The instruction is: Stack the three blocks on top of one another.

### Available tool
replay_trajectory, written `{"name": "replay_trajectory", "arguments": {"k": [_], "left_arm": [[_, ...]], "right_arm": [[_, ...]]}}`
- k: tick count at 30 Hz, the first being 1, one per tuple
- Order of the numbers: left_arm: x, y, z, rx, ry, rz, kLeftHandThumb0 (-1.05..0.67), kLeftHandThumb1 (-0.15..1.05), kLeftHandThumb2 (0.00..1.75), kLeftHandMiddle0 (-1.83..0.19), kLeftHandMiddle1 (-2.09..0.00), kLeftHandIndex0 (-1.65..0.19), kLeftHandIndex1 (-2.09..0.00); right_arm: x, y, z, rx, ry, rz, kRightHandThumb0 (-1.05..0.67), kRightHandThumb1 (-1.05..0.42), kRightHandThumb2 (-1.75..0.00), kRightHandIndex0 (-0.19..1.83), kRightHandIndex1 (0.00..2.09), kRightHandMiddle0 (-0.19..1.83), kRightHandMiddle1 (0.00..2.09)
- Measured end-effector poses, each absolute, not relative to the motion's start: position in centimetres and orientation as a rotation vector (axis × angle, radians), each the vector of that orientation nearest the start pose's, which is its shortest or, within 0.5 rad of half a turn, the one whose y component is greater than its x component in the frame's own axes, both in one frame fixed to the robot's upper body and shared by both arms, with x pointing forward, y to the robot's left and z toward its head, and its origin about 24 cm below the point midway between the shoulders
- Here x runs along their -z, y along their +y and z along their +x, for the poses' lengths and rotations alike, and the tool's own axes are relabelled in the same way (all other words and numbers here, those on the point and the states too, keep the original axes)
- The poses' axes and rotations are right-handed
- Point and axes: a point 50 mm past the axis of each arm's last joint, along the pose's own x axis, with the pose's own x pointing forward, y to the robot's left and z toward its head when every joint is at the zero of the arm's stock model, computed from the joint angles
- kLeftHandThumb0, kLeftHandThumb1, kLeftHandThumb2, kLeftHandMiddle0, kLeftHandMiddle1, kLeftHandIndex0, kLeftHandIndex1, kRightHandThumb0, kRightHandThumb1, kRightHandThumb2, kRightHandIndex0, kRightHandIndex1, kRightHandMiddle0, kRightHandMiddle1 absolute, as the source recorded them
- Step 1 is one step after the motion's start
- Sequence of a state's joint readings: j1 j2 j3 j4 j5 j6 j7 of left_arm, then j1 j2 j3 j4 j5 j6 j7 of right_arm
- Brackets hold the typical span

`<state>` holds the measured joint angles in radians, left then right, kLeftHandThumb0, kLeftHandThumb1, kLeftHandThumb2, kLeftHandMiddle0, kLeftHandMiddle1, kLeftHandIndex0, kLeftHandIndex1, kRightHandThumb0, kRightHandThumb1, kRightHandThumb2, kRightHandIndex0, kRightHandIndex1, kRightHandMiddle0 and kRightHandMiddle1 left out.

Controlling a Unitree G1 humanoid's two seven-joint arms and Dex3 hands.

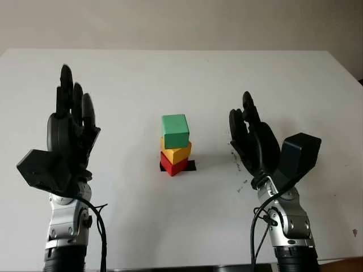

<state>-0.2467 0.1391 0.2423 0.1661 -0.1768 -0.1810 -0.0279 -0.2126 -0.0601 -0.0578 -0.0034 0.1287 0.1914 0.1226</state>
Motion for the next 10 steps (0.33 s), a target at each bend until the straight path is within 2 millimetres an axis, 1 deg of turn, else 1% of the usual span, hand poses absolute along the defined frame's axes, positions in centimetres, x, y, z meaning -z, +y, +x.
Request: {"name": "replay_trajectory", "arguments": {"k": [4, 10], "left_arm": [[-8.83, 21.88, 29.80, -0.142, -0.261, -0.094, -0.64, 1.05, 0.63, 0.09, -0.05, 0.09, -0.03], [-8.46, 21.47, 29.94, -0.114, -0.232, -0.118, -0.64, 1.05, 0.60, 0.10, -0.05, 0.09, -0.04]], "right_arm": [[-7.87, -15.07, 29.40, -0.141, -0.013, 0.076, -0.62, -1.05, -0.57, -0.19, 0.00, -0.19, 0.00], [-7.82, -14.88, 29.46, -0.143, -0.012, 0.096, -0.62, -1.05, -0.57, -0.19, 0.00, -0.19, 0.00]]}}
